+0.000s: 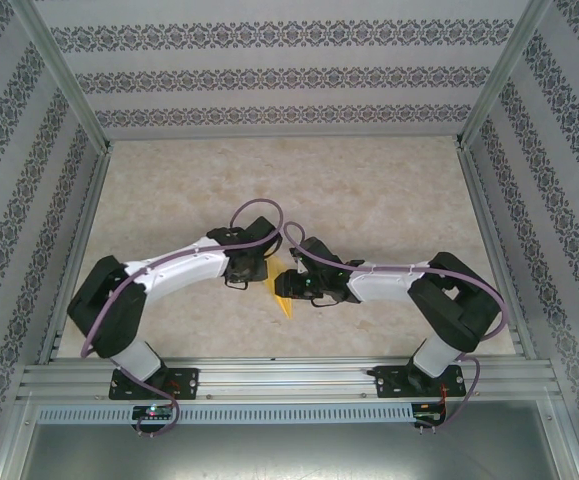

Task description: Fold a paper plane with a square sheet of paper (pick it up from the middle)

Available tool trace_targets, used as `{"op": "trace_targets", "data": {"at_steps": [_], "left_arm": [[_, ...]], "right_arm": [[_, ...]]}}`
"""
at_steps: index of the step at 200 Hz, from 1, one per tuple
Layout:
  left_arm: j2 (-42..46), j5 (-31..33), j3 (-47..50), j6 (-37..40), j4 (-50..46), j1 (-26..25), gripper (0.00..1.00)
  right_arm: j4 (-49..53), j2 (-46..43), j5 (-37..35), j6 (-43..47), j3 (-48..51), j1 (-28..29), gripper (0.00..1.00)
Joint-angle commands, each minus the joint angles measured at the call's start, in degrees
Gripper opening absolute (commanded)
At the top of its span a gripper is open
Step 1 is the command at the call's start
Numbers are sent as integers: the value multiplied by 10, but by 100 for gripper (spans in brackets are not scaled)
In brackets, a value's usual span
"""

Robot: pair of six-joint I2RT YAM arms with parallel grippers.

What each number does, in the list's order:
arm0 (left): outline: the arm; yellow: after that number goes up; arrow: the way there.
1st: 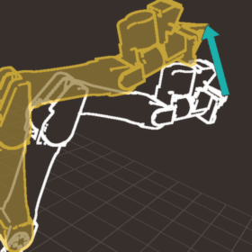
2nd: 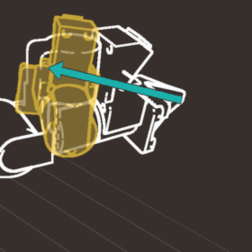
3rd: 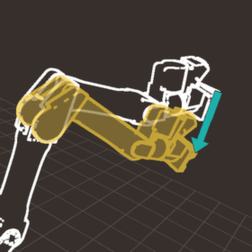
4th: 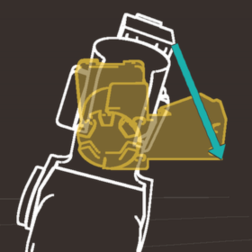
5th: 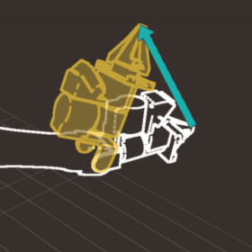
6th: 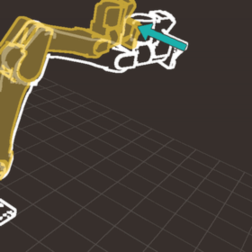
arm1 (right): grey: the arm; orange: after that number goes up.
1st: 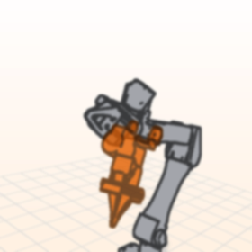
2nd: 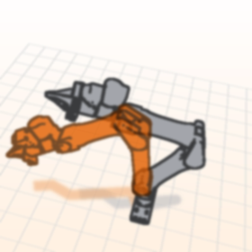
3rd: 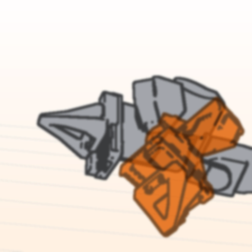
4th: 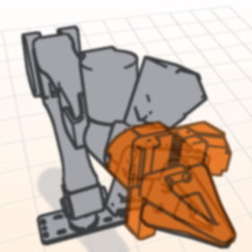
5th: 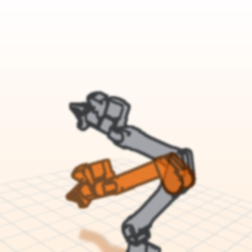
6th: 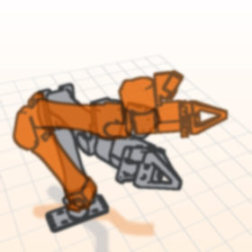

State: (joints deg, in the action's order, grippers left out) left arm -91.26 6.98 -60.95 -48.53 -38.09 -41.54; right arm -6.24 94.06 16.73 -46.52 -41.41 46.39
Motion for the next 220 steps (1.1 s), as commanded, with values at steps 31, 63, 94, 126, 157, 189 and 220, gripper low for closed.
{"op": "trace_targets", "data": {"at_steps": [31,63,94,126,157,189,220], "left_arm": [[64,46,25,-24,17,9,42],[69,40,31,-24,26,12,45],[61,-26,40,-20,75,40,54],[25,-95,50,-34,108,74,53],[-5,-139,65,-42,145,84,48],[-22,-161,74,-43,166,91,48],[-42,-169,73,-41,162,94,46]], "right_arm": [[-15,14,-8,-3,-19,11,42],[-5,12,-12,2,-29,12,42],[3,14,-19,1,-32,14,42],[2,21,-21,-5,-31,15,39],[-1,22,-22,-7,-32,15,40],[-1,23,-21,-8,-33,15,40],[-3,26,-21,-11,-34,15,41]]}}
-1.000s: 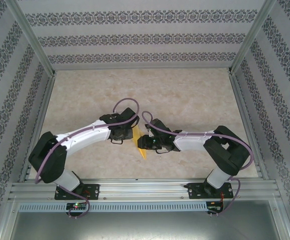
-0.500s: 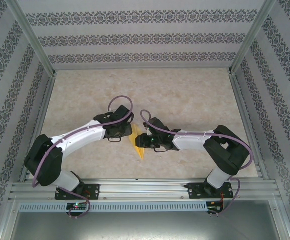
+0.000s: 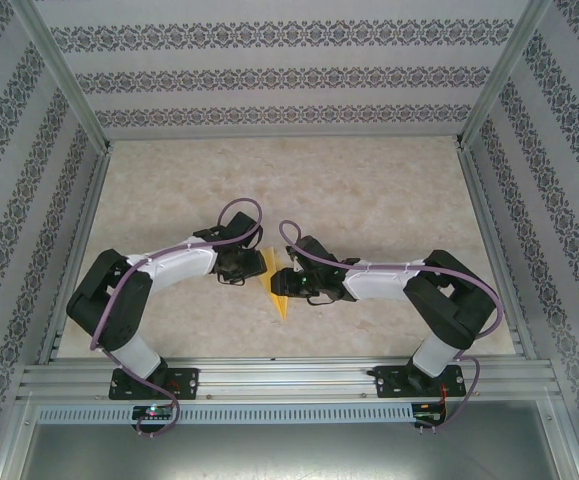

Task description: Fold a paper plane with a square sheet of paper (pick it up from the middle)

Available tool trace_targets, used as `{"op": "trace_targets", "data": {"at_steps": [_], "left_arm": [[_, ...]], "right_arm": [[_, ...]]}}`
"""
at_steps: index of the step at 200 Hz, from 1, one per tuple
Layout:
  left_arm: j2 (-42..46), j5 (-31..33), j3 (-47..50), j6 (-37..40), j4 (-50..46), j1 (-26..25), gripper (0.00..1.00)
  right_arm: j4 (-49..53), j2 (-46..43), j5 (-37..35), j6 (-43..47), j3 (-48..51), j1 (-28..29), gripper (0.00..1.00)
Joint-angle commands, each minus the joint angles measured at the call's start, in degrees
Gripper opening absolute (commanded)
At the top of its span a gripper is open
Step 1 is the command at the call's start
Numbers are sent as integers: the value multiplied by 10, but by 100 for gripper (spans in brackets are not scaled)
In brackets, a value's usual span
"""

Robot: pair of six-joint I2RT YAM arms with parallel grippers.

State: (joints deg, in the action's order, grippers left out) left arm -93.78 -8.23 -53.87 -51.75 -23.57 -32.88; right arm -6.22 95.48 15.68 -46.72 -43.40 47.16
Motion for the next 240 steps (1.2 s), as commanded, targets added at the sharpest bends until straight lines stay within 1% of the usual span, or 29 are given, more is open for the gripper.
{"op": "trace_targets", "data": {"at_steps": [1,14,56,76,100,129,146,156,217,240], "left_arm": [[-17,-17,2,-9,16,7,46],[-19,-10,5,-14,9,8,44],[-6,-11,18,-12,14,10,45],[-9,-13,18,-10,15,10,45],[-12,-14,21,-13,18,10,43],[-17,-17,23,-13,18,10,42],[-18,-19,24,-13,20,9,42],[-17,-20,23,-13,19,10,42],[-19,-21,21,-12,16,10,41],[-17,-21,22,-13,16,10,41]], "right_arm": [[-4,11,-10,-10,-14,7,41],[-4,12,-10,-11,-15,7,42],[6,18,-16,-16,-21,10,44],[34,22,-37,-11,-37,20,47],[42,8,-78,-33,-35,32,50],[5,-2,-81,-69,-14,35,49],[32,-7,-115,-84,-15,42,48],[36,-11,-122,-85,-13,45,48],[29,-31,-116,-93,3,63,49],[15,-23,-107,-107,11,64,50]]}}
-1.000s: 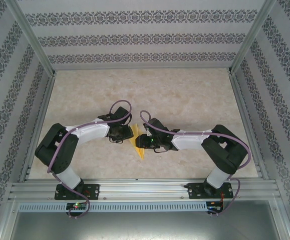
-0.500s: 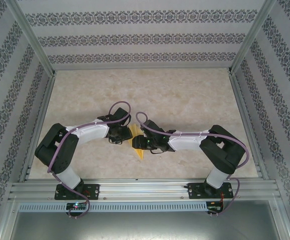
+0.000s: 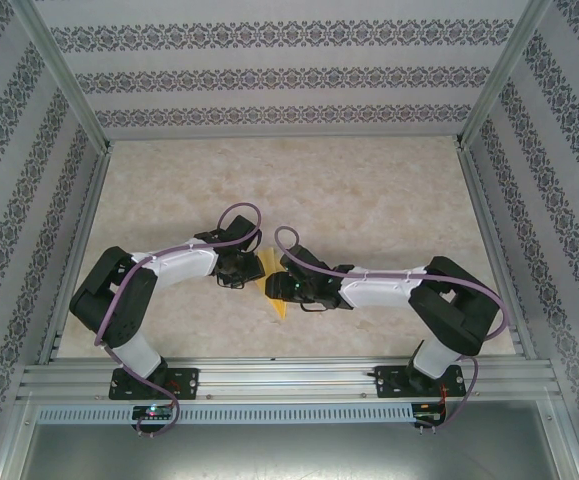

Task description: Fold a paper plane with a square sheet of paper (pick it up from the middle)

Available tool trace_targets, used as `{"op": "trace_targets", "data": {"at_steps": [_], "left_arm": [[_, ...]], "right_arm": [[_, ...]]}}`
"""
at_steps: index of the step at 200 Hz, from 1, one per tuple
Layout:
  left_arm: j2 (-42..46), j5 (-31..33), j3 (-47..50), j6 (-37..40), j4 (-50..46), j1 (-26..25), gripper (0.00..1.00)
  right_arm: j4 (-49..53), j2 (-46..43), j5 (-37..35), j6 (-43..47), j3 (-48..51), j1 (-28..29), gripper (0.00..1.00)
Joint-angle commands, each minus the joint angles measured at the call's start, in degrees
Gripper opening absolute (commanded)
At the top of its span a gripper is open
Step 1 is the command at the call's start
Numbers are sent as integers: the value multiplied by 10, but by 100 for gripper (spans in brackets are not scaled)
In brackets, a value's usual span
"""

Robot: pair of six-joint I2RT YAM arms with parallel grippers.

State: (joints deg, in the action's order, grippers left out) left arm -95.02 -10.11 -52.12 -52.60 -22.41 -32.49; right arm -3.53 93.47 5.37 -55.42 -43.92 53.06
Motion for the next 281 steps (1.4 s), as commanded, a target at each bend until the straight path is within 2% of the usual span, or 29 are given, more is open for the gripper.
{"op": "trace_targets", "data": {"at_steps": [1,43,95,111,134,161,220,268,281], "left_arm": [[-4,-2,5,-4,5,6,41],[-4,-3,5,-3,3,6,41],[-3,-3,5,-3,4,6,41],[-3,-3,5,-3,4,6,41],[-3,-3,3,-1,2,6,41],[-3,-3,4,-1,2,6,41],[1,-3,3,-1,-1,5,41],[3,-2,4,0,-2,6,41],[1,-1,3,0,-3,6,41]], "right_arm": [[-13,-3,-4,-20,16,5,50],[18,15,-11,2,-13,6,47],[66,25,-24,32,-42,9,49],[72,27,-20,44,-49,11,52],[62,25,-12,53,-48,13,63],[64,28,-5,63,-51,16,67],[128,55,-42,69,-83,17,51],[148,60,-56,74,-92,18,47],[153,61,-58,76,-96,19,43]]}}
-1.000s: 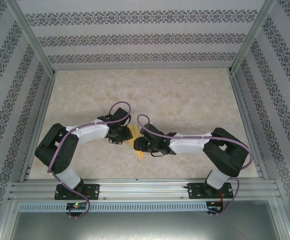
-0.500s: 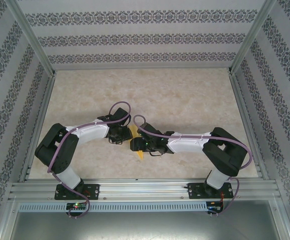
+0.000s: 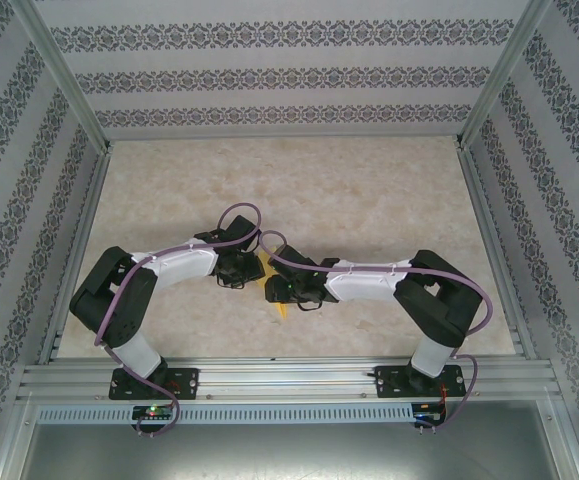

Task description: Fold a paper plane with a square sheet of paper (pick it up from the middle)

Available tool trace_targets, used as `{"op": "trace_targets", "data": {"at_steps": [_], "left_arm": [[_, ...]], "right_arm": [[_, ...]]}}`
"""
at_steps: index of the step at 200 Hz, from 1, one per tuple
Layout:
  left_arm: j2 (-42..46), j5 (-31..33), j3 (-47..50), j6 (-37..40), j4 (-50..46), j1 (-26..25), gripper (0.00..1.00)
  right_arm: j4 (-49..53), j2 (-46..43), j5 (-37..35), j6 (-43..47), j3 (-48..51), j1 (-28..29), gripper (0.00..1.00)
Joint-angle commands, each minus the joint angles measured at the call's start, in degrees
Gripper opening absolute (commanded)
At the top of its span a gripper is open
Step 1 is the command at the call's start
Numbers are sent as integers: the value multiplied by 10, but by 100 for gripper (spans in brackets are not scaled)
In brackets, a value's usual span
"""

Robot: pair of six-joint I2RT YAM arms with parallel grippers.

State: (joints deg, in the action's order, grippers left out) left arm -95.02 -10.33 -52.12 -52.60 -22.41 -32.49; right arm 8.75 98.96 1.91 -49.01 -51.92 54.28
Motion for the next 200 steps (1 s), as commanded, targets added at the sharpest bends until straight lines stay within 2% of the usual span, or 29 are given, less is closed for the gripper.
{"op": "trace_targets", "data": {"at_steps": [1,36,49,60,69,76,136,148,200], "left_arm": [[1,1,3,0,-3,6,41],[2,1,2,0,-3,6,41],[3,1,3,0,-4,6,41],[3,2,3,0,-4,6,41],[3,2,3,0,-4,6,41],[3,1,2,1,-5,6,41],[14,3,3,3,-7,6,41],[15,4,3,3,-7,6,41],[13,3,1,4,-9,6,41]], "right_arm": [[30,7,-24,13,-16,7,43],[37,4,-33,20,-20,11,41],[37,4,-32,24,-20,12,34],[38,4,-33,27,-22,12,33],[38,6,-31,31,-23,12,25],[39,8,-31,34,-25,12,23],[48,14,-36,48,-35,13,29],[43,15,-27,54,-38,14,35],[19,4,-34,24,-34,5,42]]}}
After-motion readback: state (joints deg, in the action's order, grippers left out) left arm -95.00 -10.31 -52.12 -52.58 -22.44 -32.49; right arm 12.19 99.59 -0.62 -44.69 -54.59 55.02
